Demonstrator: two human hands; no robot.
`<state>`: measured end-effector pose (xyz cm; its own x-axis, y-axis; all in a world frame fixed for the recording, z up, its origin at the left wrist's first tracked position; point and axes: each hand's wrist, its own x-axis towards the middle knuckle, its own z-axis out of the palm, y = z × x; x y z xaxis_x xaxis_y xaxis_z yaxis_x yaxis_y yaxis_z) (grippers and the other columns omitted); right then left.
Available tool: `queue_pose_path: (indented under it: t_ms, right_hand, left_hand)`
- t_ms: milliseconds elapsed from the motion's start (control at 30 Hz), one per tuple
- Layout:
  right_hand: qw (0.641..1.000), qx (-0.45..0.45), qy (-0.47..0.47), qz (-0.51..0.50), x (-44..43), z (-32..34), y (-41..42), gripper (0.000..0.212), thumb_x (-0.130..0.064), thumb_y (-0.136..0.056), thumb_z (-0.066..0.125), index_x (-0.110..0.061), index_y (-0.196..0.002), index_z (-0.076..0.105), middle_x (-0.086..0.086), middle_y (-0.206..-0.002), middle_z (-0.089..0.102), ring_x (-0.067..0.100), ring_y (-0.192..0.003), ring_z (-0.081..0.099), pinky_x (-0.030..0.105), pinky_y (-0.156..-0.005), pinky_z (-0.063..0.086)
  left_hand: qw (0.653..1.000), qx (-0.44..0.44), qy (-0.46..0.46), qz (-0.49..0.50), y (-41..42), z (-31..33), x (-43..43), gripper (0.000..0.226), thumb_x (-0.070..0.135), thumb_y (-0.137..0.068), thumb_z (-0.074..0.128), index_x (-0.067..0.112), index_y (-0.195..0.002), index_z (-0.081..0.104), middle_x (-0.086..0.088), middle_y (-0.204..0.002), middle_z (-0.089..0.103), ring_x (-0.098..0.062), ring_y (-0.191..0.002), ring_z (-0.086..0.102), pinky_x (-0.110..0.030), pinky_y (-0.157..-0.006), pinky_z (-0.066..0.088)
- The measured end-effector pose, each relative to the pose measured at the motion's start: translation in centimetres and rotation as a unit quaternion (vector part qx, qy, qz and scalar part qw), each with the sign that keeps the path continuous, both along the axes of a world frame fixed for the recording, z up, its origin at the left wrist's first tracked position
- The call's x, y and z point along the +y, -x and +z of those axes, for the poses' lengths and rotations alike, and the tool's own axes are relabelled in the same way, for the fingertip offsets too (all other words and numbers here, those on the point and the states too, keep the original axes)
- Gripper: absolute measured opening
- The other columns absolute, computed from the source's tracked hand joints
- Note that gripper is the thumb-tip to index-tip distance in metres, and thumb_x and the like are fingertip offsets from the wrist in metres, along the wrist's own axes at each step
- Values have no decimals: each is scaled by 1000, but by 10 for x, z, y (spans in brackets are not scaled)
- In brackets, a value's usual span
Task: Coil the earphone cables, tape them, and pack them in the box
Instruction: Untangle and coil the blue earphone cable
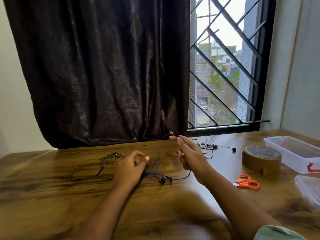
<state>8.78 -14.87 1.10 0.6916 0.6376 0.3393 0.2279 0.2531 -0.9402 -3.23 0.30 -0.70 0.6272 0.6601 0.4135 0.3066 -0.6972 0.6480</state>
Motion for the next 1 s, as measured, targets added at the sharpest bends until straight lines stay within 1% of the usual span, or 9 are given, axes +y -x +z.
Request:
queue_pose_path:
  t_ms: [100, 167, 233, 367, 467, 567, 667, 833, 1000]
  right_hand:
    - [997, -48, 2, 61, 0, 6, 12, 31, -37, -99, 40, -28, -108, 69, -9, -55, 36, 2, -42, 28, 15, -38, 22]
    - [990, -72, 31, 113, -1, 10, 19, 37, -41, -98, 38, -26, -96, 72, -12, -52, 35, 5, -42, 27, 17, -39, 20]
    - [980, -58, 70, 179, -1, 12, 24, 47, -47, -97, 36, -20, -83, 72, -10, -51, 33, 6, -43, 24, 18, -39, 18]
    - [957, -42, 123, 258, -2, 14, 26, 51, -45, -96, 37, -17, -65, 65, -6, -49, 30, 7, -41, 23, 16, -39, 20]
    - [942, -48, 160, 292, -3, 14, 26, 52, -35, -101, 37, -13, -60, 61, -6, -45, 30, 7, -40, 22, 15, -38, 19]
    - [925, -54, 200, 319, -1, 12, 30, 50, -30, -101, 39, -11, -59, 59, -7, -42, 32, 6, -38, 22, 15, -38, 19]
    - [909, -72, 234, 337, 0, 11, 31, 48, -33, -101, 40, -11, -63, 61, -8, -42, 32, 6, -38, 23, 16, -39, 20]
    - [941, -106, 233, 222, -5, 10, 17, 46, -38, -98, 45, -13, -64, 63, -6, -46, 33, 7, -39, 26, 16, -38, 22]
    - [961, -185, 191, -78, -15, 6, -14, 40, -39, -95, 51, -18, -64, 67, -12, -50, 50, 0, -49, 42, 18, -52, 31]
  left_hand:
    - [994, -77, -79, 7, -1, 1, 6, 44, 47, -82, 64, 33, -122, 53, 11, -111, 56, -12, -103, 53, -32, -81, 49]
    - [988, -137, -38, -62, -2, 4, 2, 54, 40, -82, 66, 38, -132, 44, 15, -130, 42, -8, -123, 37, -32, -97, 38]
    - [981, -148, -11, -127, -3, 7, -7, 52, 33, -86, 64, 43, -132, 42, 19, -135, 36, -2, -128, 29, -30, -102, 31]
    - [957, -179, 22, -228, -6, 9, -19, 32, 9, -90, 57, 38, -105, 62, 17, -112, 60, 6, -107, 54, -24, -89, 46]
    - [949, -175, 84, -249, -7, 6, -25, 43, -1, -89, 55, 31, -117, 58, 5, -103, 65, -7, -97, 63, -30, -77, 57]
    - [934, -190, 146, -267, -7, 5, -26, 53, -2, -90, 53, 32, -130, 49, -4, -93, 69, -15, -90, 67, -30, -77, 56]
    - [927, -231, 164, -245, -6, 11, -29, 28, -2, -92, 50, 15, -109, 64, 0, -95, 70, -9, -89, 65, -26, -78, 52]
    - [933, -294, 176, -108, -7, 11, -22, 16, 12, -92, 55, 22, -90, 67, 1, -88, 68, -5, -73, 59, -12, -60, 46]
    - [959, -271, 66, 53, -8, 13, -7, 18, 19, -93, 56, 11, -103, 69, 2, -98, 49, -8, -83, 51, -24, -75, 46]
